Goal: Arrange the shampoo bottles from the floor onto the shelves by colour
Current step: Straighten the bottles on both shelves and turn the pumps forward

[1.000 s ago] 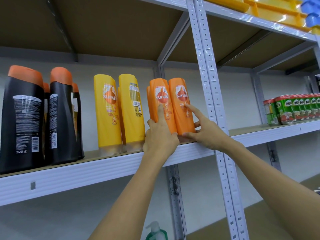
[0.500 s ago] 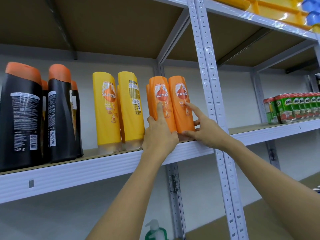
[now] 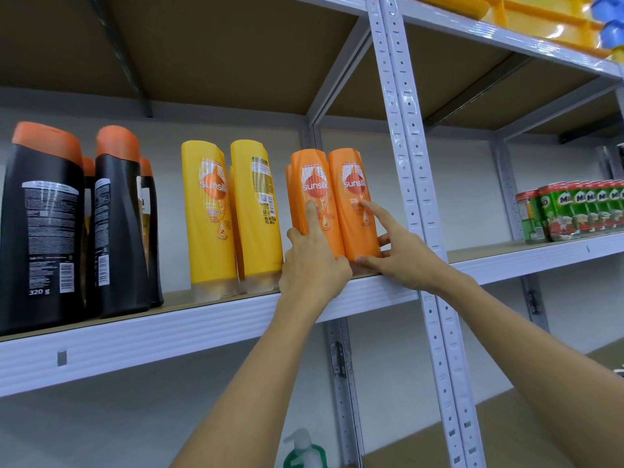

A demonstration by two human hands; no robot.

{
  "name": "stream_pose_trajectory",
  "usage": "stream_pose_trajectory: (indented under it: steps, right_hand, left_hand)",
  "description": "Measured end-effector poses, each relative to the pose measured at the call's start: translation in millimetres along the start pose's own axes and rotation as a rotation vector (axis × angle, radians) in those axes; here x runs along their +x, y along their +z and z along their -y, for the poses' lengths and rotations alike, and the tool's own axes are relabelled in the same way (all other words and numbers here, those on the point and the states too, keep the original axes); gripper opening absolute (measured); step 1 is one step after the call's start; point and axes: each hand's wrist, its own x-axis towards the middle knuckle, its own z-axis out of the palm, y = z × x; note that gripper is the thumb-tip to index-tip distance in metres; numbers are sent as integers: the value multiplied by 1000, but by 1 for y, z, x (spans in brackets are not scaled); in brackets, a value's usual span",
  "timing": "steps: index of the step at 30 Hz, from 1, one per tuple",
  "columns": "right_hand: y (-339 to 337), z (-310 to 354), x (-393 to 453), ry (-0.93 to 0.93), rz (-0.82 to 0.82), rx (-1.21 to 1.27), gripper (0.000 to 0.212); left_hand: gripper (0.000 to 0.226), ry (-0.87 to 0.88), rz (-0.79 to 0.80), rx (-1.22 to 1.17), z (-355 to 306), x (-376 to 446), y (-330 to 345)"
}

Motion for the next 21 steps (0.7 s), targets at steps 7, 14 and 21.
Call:
stream_pose_trajectory:
  steps: [7,14,21]
  right_hand:
    - [1,-1,-1,2,-5,2,93]
    - [4,1,-3,2,-11,-4,92]
    - [2,3,-4,5,1,-2,91]
  left_hand:
    - [95,18,-5,16,1,-1,0]
    - [95,42,-2,4,3,0,-1]
    - [96,45,11,-14,6,2,-1]
